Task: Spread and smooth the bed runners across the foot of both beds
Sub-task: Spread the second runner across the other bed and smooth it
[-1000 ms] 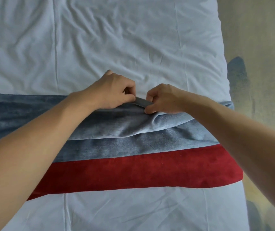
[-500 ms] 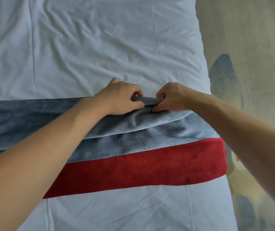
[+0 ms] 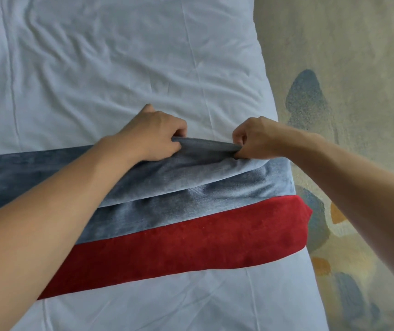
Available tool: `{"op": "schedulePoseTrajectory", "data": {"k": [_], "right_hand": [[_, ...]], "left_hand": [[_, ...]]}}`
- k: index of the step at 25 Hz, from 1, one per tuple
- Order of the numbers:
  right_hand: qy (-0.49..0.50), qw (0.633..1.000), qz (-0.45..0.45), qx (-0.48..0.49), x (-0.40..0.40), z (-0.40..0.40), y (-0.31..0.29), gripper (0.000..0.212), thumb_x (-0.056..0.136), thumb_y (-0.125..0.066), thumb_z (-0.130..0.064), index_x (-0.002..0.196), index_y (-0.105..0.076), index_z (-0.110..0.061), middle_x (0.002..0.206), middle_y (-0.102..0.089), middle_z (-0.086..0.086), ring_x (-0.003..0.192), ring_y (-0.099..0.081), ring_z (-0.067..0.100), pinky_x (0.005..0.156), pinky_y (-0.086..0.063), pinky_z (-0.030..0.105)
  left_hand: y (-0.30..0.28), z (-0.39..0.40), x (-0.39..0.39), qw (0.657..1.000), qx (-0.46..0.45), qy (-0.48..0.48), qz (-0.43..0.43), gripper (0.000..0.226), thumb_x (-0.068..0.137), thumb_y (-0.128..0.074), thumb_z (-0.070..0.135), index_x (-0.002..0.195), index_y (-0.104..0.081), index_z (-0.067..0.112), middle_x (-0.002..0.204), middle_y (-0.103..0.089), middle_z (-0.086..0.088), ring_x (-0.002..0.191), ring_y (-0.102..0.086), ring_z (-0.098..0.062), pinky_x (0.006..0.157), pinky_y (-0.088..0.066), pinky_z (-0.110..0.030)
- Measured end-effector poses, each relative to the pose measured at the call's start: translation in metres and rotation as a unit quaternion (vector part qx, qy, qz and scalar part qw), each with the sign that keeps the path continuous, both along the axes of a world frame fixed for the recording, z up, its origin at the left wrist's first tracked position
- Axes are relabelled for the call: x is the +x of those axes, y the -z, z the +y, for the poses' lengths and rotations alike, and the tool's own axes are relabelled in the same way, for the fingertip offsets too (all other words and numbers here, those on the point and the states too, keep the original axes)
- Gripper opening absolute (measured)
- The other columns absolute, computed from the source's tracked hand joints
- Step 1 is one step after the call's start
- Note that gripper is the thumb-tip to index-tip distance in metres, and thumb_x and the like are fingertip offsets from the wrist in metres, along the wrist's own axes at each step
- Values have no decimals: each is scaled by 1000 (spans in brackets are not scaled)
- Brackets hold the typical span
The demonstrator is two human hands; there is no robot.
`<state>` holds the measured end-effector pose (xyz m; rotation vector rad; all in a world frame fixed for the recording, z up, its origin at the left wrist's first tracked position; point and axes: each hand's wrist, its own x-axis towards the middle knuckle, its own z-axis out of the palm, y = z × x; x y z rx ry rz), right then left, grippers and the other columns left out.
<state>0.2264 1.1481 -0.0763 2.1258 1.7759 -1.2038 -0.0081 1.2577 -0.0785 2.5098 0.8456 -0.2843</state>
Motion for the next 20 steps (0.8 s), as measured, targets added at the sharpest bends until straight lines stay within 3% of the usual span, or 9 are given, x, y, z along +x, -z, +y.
{"op": "schedulePoseTrajectory", "data": {"k": [3, 5, 8, 12, 16, 20], "right_hand": [[69, 994, 89, -2, 6, -10, -7, 10, 72, -80, -32, 70, -70, -31, 58, -63, -18, 54, -55, -2, 49, -40, 13], [113, 985, 128, -14, 12, -16, -8, 9, 70, -82, -30, 71, -73, -30, 60, -65, -15, 51, -53, -4, 45, -38, 9], [90, 991, 89, -47, 25, -18, -12, 11, 69, -82, -28, 71, -72, -33, 69, -69, -12, 64, -60, 4, 54, -44, 18], [-22, 996, 7, -82, 23, -9, -14, 19, 67, -78, -26, 69, -64, -39, 72, -64, -16, 72, -56, 3, 57, -41, 22], [56, 994, 79, -57, 29, -14, -16, 13, 77, -74, -35, 65, -69, -35, 59, -61, -17, 64, -54, 5, 57, -43, 24], [59, 998, 16, 19, 41, -23, -19, 14, 83, -67, -38, 75, -74, -29, 76, -71, -2, 73, -65, 17, 65, -55, 28]], "left_hand": [[1, -31, 46, 999, -16, 18, -37, 15, 85, -61, 47, 92, -62, 34, 86, -65, 17, 82, -54, -10, 84, -26, -29], [1, -48, 73, 998, -6, 34, -52, 8, 86, -61, 41, 87, -58, 33, 89, -67, 13, 84, -56, -13, 87, -30, -30], [-3, -44, 77, 997, 28, 51, -56, 7, 86, -62, 29, 81, -57, 30, 86, -66, 10, 88, -57, -17, 84, -29, -31], [-13, -36, 66, 986, 114, 98, -77, 5, 86, -63, 26, 82, -62, 24, 84, -66, 6, 84, -56, -21, 78, -26, -32], [-19, -37, 70, 978, 155, 98, -100, 3, 84, -62, 18, 85, -61, 20, 85, -64, 2, 85, -57, -26, 77, -29, -35], [-7, -63, 108, 986, 119, 99, -69, 16, 88, -56, 28, 101, -64, 22, 98, -68, 3, 98, -59, -24, 86, -31, -35]]}}
